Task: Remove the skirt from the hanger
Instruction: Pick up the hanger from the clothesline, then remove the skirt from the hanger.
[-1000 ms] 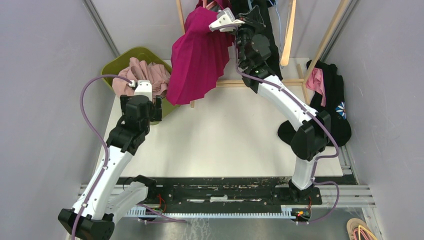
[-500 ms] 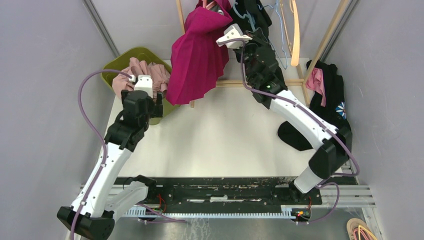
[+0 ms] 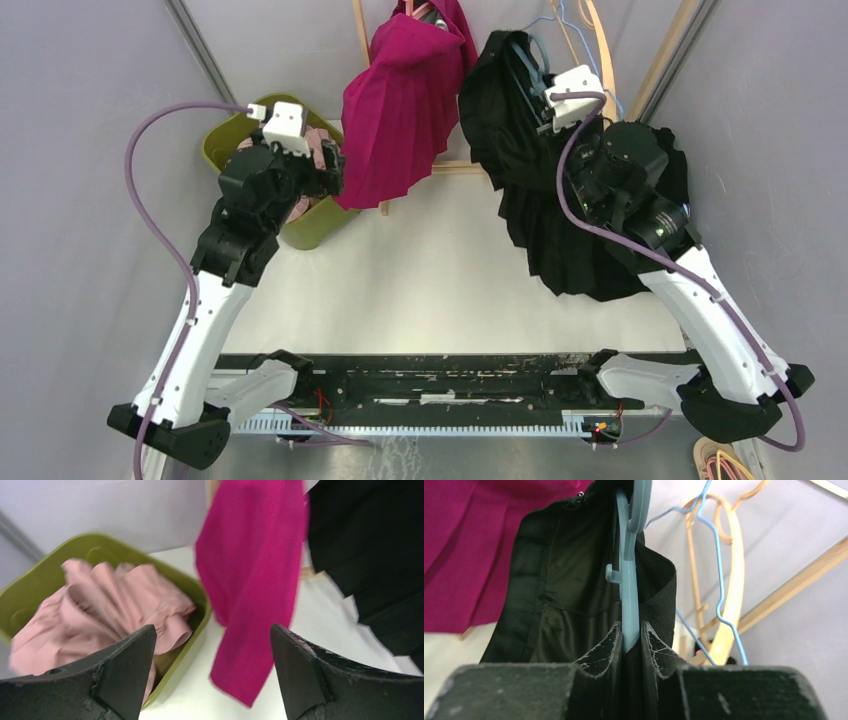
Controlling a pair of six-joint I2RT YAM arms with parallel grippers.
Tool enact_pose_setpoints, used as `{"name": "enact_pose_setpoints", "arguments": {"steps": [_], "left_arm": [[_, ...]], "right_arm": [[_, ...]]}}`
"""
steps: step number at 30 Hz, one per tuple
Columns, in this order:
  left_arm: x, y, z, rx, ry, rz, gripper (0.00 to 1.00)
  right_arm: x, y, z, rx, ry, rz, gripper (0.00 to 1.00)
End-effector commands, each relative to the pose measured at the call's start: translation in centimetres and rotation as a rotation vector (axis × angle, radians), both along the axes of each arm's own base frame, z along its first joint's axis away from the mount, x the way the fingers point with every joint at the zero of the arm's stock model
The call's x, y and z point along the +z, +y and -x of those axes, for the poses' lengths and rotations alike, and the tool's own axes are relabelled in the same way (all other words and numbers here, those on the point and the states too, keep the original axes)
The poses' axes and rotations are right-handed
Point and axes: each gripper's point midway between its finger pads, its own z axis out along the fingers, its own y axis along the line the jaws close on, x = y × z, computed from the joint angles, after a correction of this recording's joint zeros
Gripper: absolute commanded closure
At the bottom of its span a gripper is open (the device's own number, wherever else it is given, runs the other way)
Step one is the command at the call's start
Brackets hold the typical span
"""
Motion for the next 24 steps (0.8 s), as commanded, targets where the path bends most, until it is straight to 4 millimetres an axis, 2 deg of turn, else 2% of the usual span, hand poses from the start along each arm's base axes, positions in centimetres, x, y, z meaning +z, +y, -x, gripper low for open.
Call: {"name": "enact_pose_setpoints", "arguments": {"steps": [1, 5, 9, 18, 24], "left_arm": [[5.7, -5.1, -0.3, -0.234, -0.149, 0.050, 0.10], [8.9, -8.0, -0.2, -0.339, -0.204, 0.102, 0.09], [10.6, -10.4, -0.3, -0.406, -0.235, 0.132, 0.08], [7.8, -16.5, -0.9, -0.546, -0.172, 0.111, 0.06], [6.1, -18.6, -0.6, -0.583, -0.134, 0.099, 0.06]], "right_arm": [[-1.3, 1.4, 2.3, 0.112, 0.112, -0.129, 0.99], [-2.4, 2.4, 3.4, 0.182, 0.182, -0.146, 0.99], [-3.4, 3.3, 4.3, 0.233, 0.239, -0.194, 0.99], [-3.4, 4.4, 7.0, 0.349, 0.327, -0.224, 0.99], [-2.7, 4.2, 7.5, 0.359, 0.313, -0.240, 0.99]]}}
